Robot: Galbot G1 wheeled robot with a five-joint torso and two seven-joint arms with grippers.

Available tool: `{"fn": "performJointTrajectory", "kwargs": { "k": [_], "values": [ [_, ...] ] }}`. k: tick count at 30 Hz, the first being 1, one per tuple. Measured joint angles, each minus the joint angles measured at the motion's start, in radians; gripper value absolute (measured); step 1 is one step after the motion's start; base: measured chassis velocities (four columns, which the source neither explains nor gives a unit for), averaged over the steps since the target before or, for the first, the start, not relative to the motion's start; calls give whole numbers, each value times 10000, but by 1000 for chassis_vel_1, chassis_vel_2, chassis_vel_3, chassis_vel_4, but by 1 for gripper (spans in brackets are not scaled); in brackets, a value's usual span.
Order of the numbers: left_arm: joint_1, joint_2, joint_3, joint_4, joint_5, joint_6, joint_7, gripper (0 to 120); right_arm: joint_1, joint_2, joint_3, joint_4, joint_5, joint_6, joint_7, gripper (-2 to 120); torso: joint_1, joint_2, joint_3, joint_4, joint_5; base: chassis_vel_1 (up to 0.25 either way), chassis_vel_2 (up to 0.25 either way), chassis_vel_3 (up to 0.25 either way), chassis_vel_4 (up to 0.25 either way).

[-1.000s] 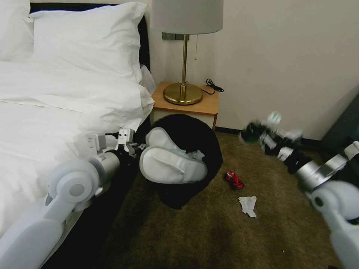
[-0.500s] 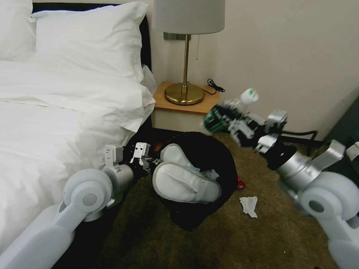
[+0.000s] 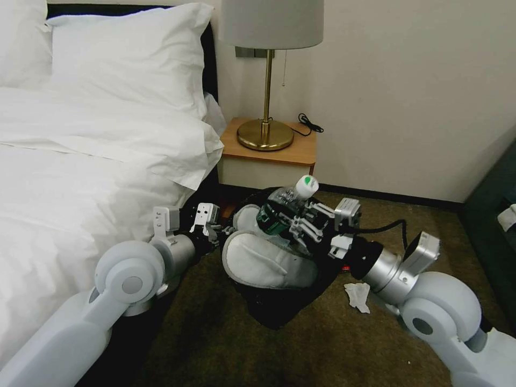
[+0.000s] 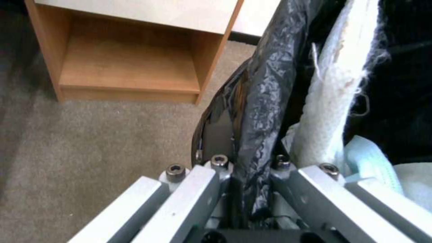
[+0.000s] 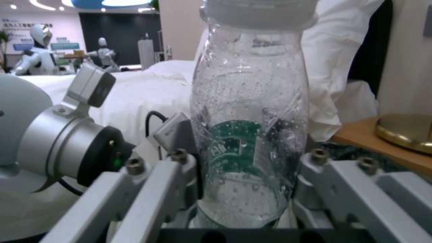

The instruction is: Pick up the trash bin, then pick up the garbage on the floor and place it into the trash bin.

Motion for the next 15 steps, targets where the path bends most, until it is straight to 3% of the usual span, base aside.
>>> {"fn": "performJointTrajectory", "kwargs": {
  "k": [4,6,9,11,12,15],
  "values": [
    [-25,-21,-42,29,0,0,20,1,170,0,47,-59,-80,-10,11,41,0,0,0,2,1,0,0,0,0],
    [-55,-73,-56,74,9,0,32,1,260,-7,180,-79,-145,12,-75,54,0,0,0,4,4,0,0,0,0],
    [-62,-79,-61,84,13,0,36,1,317,-9,247,-32,-132,12,-108,64,0,0,0,3,4,0,0,0,0],
    [-63,-79,-62,85,13,0,37,1,323,-9,252,-29,-131,11,-111,66,0,0,0,3,4,0,0,0,0],
    [-62,-70,-79,87,13,1,47,1,386,-8,309,22,-93,9,-123,77,0,0,0,3,3,0,0,0,0],
    [-63,-57,-88,87,15,0,53,1,399,-5,402,96,-13,-15,-127,87,0,0,0,3,2,0,0,0,0]
  ]
}}
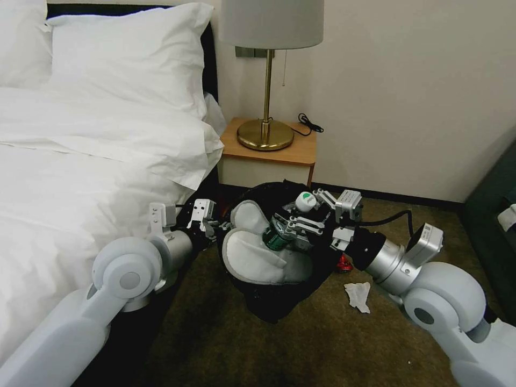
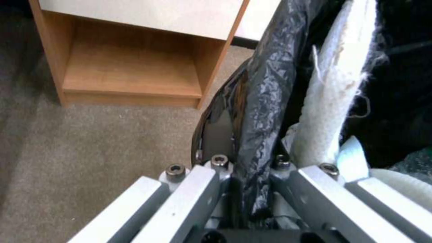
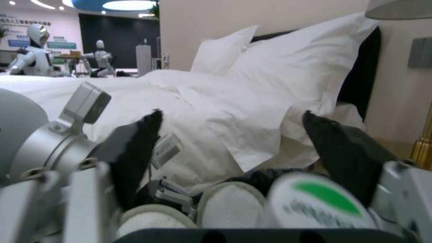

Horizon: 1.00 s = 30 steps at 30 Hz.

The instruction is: Pick up the trash bin, then pick up the garbage on the floor and place it into the trash bin.

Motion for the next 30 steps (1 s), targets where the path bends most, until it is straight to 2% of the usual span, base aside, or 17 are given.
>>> {"fn": "performJointTrajectory", "kwargs": {
  "k": [2,4,8,14,23,26,28,30],
  "values": [
    [0,2,0,0,1,0,3,1,2,1,37,22,26,-11,-1,90,0,0,0,0,0,0,0,0,0],
    [-6,3,0,0,9,1,8,1,18,-8,159,63,111,-15,-1,102,0,0,0,0,0,0,0,0,0],
    [-7,-6,4,0,20,1,12,1,53,-30,301,111,244,-15,4,109,0,-1,0,0,0,0,0,0,0],
    [-19,-33,20,3,43,1,6,1,67,-48,403,134,317,1,23,114,1,0,0,0,2,0,0,0,0],
    [12,-23,-34,127,178,1,14,1,502,-4,566,288,796,8,273,112,1,0,0,-3,1,0,0,0,0],
    [14,-25,-35,154,194,1,17,1,674,-3,601,358,1010,-32,367,108,0,0,0,-2,1,0,0,0,0],
    [15,-27,-51,158,199,1,27,1,887,-2,702,469,1316,-159,588,102,1,0,0,-1,1,0,0,0,0],
    [14,-28,-57,156,198,1,28,1,909,-3,726,470,1339,-167,621,102,1,0,0,-1,1,0,0,0,0]
  ]
}}
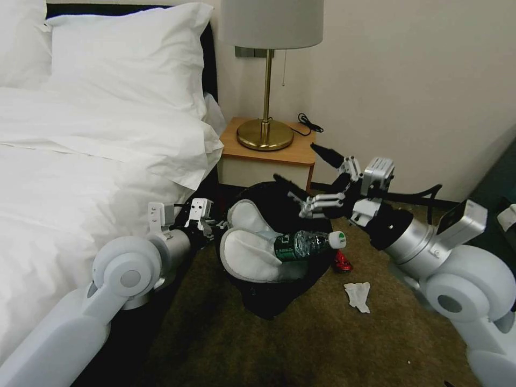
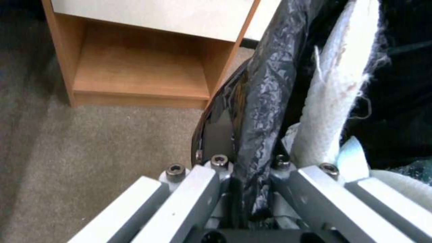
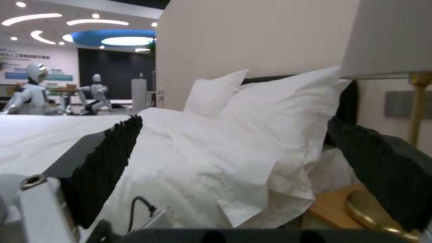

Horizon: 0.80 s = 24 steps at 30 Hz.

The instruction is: Pick up the trash bin, then pick up the garbage on the floor and place it into the trash bin.

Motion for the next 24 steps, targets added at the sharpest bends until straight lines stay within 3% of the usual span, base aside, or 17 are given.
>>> {"fn": "performJointTrajectory", "kwargs": {
  "k": [8,16,24],
  "values": [
    [125,-22,-160,-60,-74,0,-293,1,-29,67,728,-287,122,-18,1302,100,1,0,0,-1,1,0,0,0,0],
    [398,-13,-585,-210,-78,0,-697,1,-1249,308,2435,-257,209,-416,2638,100,1,0,0,-4,1,0,0,0,0],
    [260,-3,-775,-173,-266,0,-876,1,-2001,458,3261,-718,132,-362,2933,100,0,0,-1,2,-1,0,0,0,0]
  ]
}}
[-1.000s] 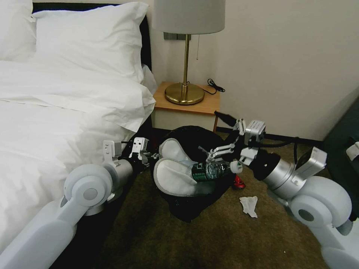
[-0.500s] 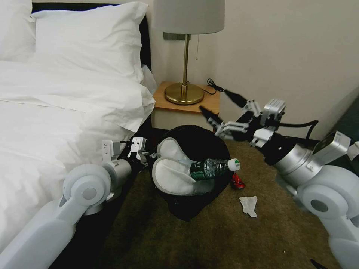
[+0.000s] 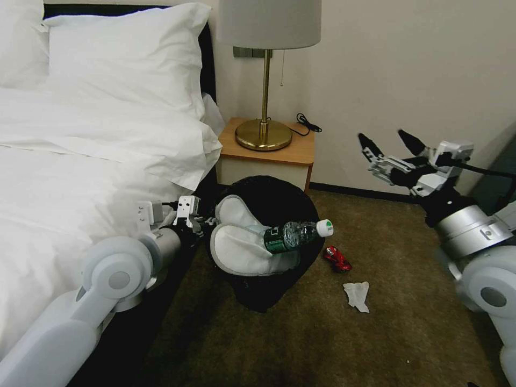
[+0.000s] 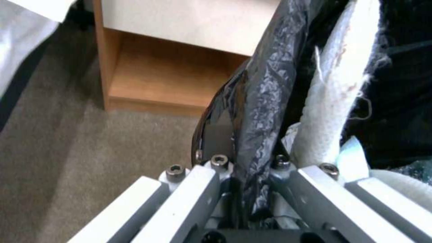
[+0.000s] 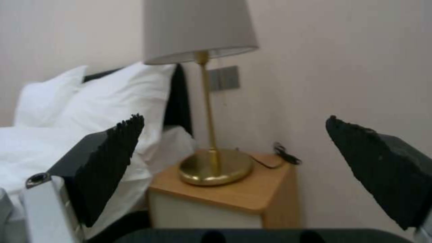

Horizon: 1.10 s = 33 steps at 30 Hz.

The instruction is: Pick up the trash bin, then pick up the garbage on the floor and place it into the trash bin.

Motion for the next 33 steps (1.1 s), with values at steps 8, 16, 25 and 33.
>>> {"fn": "performJointTrajectory", "kwargs": {
  "k": [8,16,25,33],
  "values": [
    [-66,-2,-136,-24,-67,0,-24,1,-806,326,288,-328,-475,52,-12,100,-1,1,1,0,0,0,0,0,0],
    [-59,4,-311,-88,-109,0,-32,1,-1342,803,-136,-1683,-1730,150,-391,100,-1,1,0,-1,0,0,0,0,0],
    [-188,-15,-313,-89,-158,0,-52,1,-834,1766,-1029,-4847,-3830,991,-564,100,-1,1,1,2,1,0,0,0,0],
    [-204,36,-383,-178,-231,0,-53,1,-552,2194,-1192,-6821,-4393,1070,-1216,100,-1,0,1,0,-2,0,0,0,0]
  ]
}}
